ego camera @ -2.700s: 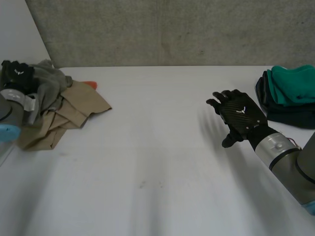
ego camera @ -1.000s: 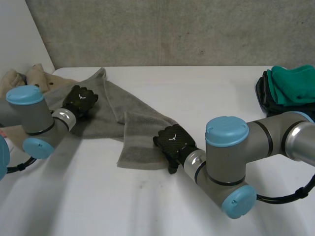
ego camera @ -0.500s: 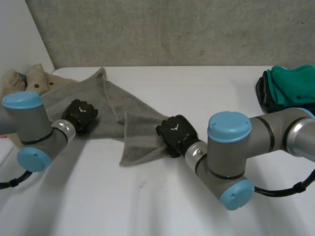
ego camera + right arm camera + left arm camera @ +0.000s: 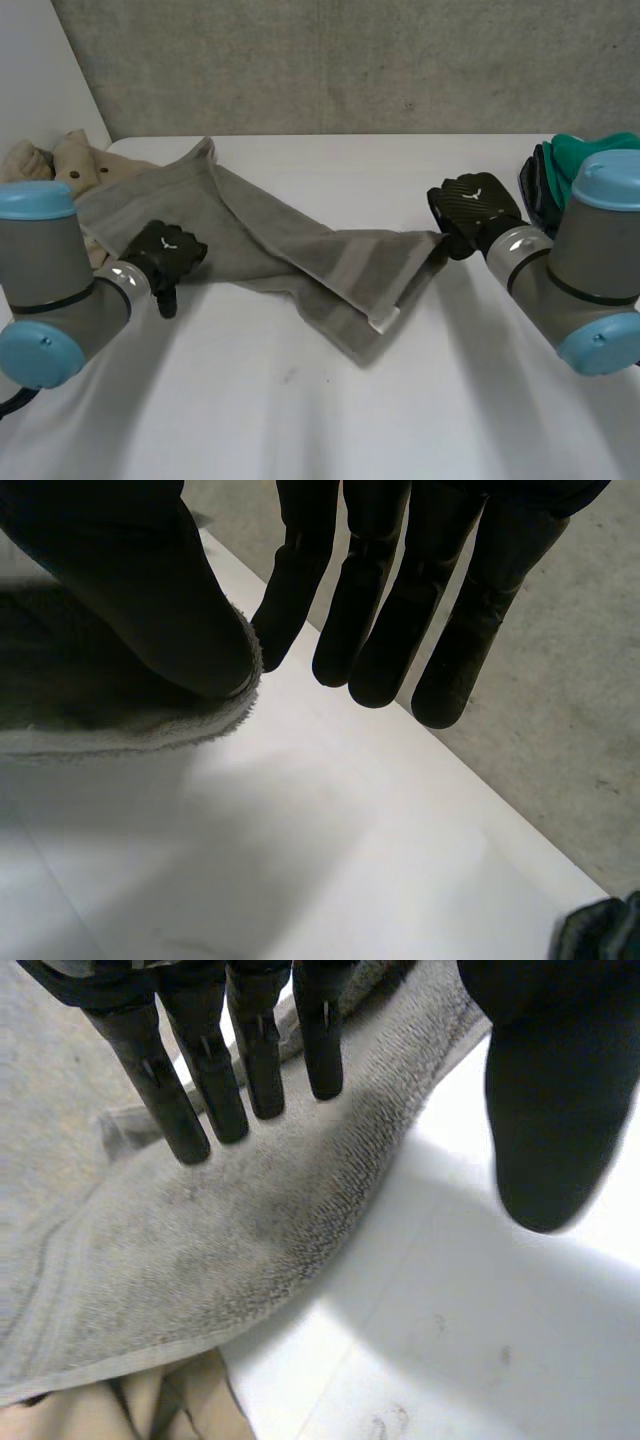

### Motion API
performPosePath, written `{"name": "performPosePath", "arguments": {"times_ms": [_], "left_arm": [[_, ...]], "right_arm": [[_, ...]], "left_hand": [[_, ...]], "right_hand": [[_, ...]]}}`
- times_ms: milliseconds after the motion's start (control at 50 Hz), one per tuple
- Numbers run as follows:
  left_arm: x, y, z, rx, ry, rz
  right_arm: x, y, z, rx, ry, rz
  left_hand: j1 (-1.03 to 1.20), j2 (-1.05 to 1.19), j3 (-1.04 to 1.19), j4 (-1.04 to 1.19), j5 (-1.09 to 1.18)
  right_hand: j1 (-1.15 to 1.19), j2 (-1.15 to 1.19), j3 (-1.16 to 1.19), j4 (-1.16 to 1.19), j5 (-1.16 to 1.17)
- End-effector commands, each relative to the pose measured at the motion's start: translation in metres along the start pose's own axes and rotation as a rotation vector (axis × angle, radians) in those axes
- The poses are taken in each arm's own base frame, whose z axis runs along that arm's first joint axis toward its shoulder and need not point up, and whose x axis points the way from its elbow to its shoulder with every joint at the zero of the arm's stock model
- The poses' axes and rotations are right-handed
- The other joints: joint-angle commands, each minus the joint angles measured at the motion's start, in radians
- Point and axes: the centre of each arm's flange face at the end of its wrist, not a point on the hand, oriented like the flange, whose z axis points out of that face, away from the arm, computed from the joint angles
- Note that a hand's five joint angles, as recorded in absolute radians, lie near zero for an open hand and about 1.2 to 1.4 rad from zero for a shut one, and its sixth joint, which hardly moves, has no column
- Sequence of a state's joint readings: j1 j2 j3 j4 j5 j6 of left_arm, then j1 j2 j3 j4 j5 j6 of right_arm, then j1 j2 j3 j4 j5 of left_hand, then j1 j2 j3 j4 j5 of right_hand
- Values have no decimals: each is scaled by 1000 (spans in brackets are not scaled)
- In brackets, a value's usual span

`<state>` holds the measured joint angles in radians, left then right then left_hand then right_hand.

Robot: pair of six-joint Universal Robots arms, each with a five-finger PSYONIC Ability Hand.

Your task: Fold the laundry.

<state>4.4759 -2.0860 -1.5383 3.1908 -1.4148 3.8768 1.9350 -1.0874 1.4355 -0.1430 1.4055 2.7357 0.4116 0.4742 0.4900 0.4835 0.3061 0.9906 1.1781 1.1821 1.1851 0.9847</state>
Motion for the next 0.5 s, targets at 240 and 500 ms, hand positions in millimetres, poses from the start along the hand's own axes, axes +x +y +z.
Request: {"name": "performPosePath", "arguments": {"times_ms": [240, 500], "left_arm": [[-25, 22, 48, 55, -139, 21], [-34, 40, 75, 36, -157, 18]], "right_arm": [[-1, 5, -3, -12, -37, 15], [0, 7, -3, -19, -37, 17]], "left_hand": [[63, 1, -15, -9, -6], [588, 525, 509, 516, 519]], "right_hand": [[406, 218, 214, 211, 237], [406, 218, 214, 211, 237]]}}
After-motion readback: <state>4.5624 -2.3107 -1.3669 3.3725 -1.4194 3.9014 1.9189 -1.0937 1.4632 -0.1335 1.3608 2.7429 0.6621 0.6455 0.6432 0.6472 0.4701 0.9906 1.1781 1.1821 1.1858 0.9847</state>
